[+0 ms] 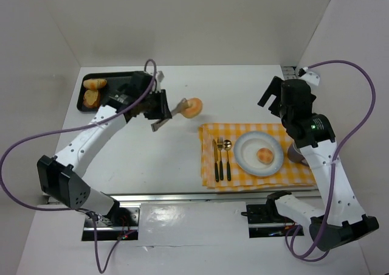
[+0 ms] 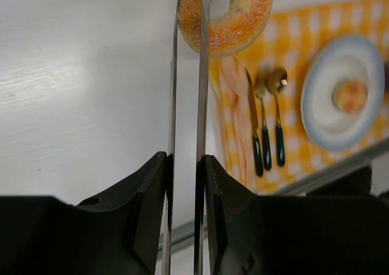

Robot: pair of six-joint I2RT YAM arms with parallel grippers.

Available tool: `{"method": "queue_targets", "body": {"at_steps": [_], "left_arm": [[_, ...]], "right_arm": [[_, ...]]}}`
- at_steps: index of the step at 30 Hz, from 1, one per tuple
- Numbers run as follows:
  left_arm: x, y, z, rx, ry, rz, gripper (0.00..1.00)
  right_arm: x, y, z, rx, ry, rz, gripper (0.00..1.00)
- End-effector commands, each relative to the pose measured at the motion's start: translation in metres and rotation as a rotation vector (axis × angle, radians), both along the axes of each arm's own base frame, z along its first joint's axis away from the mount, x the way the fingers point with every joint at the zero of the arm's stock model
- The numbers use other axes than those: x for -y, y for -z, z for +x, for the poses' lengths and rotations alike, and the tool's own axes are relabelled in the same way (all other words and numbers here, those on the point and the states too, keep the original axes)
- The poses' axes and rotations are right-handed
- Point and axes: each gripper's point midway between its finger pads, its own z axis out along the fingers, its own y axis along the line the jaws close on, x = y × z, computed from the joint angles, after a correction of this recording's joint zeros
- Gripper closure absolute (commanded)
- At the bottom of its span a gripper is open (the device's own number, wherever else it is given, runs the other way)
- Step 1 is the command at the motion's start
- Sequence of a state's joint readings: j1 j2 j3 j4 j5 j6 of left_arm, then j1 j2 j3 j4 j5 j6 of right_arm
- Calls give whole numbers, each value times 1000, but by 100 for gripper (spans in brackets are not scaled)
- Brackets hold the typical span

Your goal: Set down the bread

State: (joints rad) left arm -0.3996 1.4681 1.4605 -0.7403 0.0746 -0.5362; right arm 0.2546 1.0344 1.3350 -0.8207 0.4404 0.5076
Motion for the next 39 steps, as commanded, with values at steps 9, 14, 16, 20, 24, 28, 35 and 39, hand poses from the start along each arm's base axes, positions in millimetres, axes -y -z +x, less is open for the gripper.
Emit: {"method": "queue_targets", "body": {"at_steps": [9, 14, 16, 20, 24, 28, 35, 39], "left_arm": [[178, -16, -83, 29, 319, -141, 80], [235, -4, -90, 7, 410, -169, 80], [247, -5, -84, 24, 396, -165, 80], [258, 19, -75, -8, 379, -134, 72], [259, 21, -76, -21, 387, -134, 43], [257, 9, -79, -2, 409, -141, 40], [241, -27, -86, 58, 437, -137, 36], [234, -37, -86, 74, 423, -134, 36]], "right_arm": [[14, -41, -16, 118, 44, -1, 0], [21, -50, -24, 137, 66, -15, 0], [22, -49, -25, 128, 66, -18, 0], [22, -49, -29, 128, 66, -18, 0], [26, -47, -30, 120, 83, -30, 0], [26, -47, -31, 127, 83, -27, 0], [23, -46, -24, 125, 75, -24, 0], [21, -42, -23, 115, 67, -23, 0]]}}
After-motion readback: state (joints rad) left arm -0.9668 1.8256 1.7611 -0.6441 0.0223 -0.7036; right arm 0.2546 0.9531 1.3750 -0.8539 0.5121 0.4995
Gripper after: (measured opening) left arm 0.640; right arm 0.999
